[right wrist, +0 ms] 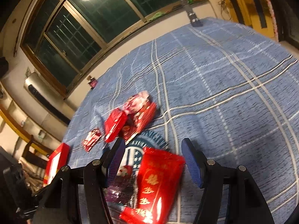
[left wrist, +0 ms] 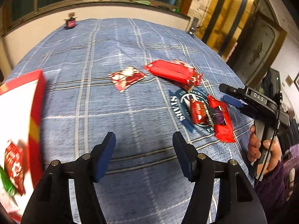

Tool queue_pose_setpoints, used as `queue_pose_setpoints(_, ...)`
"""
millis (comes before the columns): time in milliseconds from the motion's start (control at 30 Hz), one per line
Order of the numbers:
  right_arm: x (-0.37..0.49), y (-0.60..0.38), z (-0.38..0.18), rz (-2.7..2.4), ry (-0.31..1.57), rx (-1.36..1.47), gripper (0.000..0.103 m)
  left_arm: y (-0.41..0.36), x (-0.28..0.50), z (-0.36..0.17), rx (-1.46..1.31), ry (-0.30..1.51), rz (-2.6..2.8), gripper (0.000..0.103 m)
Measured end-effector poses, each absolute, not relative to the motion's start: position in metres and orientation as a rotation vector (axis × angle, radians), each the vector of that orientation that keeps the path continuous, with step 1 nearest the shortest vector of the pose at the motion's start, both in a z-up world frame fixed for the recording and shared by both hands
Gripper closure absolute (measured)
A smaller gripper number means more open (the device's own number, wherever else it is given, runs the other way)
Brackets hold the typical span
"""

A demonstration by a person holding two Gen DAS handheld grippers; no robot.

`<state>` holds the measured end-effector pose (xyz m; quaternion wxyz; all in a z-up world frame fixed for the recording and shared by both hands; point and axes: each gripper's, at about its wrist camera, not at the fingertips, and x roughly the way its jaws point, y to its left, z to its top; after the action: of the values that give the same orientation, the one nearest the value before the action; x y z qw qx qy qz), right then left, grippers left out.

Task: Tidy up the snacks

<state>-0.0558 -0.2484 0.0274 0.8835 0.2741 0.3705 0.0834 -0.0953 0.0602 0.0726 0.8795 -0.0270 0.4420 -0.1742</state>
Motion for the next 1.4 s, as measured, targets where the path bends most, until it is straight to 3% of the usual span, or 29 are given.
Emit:
queue_pose_setpoints(267, -0.065, -0.237, 0.028, 0.321, 0.801, 0.64, 0.036, 0.069, -0.101, 0.058, -0.101, 0.974, -0.396, 0.041)
queue_pose_setpoints(533, -0.07, -0.159, 0.021, 0.659, 1.004, 0.729, 0.035, 0.09, -0.114, 0.058, -0.138, 0.971, -0.371, 0.041)
queue_pose_setpoints(867, -0.069, -0.184, 0.037, 0.484, 0.879, 0.704, 0.035, 0.102, -0.124, 0.064, -0.147, 0.964, -0.362, 0.041)
queue_pose_setpoints(1033, -0.062, -0.191, 0.045, 0.42, 0.861, 0.557, 0.035, 0.085, -0.137, 0.072, -0.068, 0.942, -0.426, 0.041)
queue_pose_setpoints(1300, -0.045, -0.151, 0.055, 0.459, 0.905, 0.12, 0.034, 0.061, -0.18, 0.075, 0.295, 0.859, -0.544, 0.04)
queue_pose_setpoints(1400, -0.04, -0.142, 0.051, 0.443, 0.9, 0.027, 0.034, 0.057, -0.189, 0.077, 0.381, 0.832, -0.579, 0.03)
